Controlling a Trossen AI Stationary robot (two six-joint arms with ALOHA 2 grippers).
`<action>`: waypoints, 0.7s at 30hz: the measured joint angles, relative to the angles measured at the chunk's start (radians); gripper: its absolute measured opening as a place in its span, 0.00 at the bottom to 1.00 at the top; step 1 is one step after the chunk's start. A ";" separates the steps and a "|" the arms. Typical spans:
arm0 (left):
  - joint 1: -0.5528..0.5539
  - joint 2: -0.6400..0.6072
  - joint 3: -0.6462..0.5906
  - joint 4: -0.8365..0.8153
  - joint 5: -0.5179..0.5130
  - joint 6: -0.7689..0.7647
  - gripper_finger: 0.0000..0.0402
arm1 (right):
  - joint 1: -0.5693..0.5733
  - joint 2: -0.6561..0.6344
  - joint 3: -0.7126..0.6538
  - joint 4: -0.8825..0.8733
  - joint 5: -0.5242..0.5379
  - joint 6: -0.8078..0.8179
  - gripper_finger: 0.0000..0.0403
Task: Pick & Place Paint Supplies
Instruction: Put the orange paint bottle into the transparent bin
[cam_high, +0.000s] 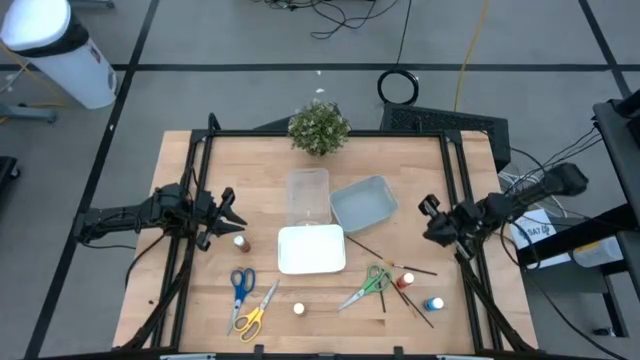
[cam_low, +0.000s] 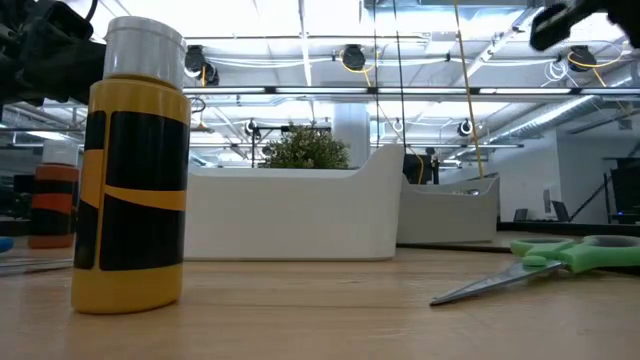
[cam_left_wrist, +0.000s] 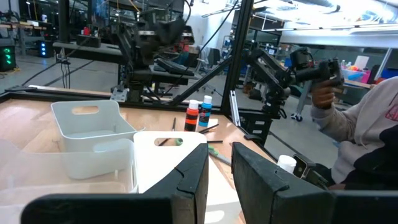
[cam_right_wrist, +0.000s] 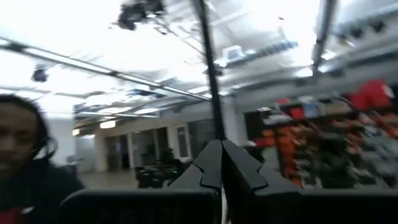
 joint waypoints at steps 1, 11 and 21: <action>0.000 0.000 0.000 0.000 0.000 0.000 0.20 | 0.027 0.031 0.000 0.044 -0.005 -0.025 0.00; 0.000 0.000 0.000 0.000 0.000 0.000 0.20 | 0.193 0.274 0.076 0.196 -0.209 -0.246 0.00; 0.000 0.000 0.000 0.000 0.000 0.000 0.20 | 0.360 0.513 0.388 0.193 -0.208 -0.220 0.16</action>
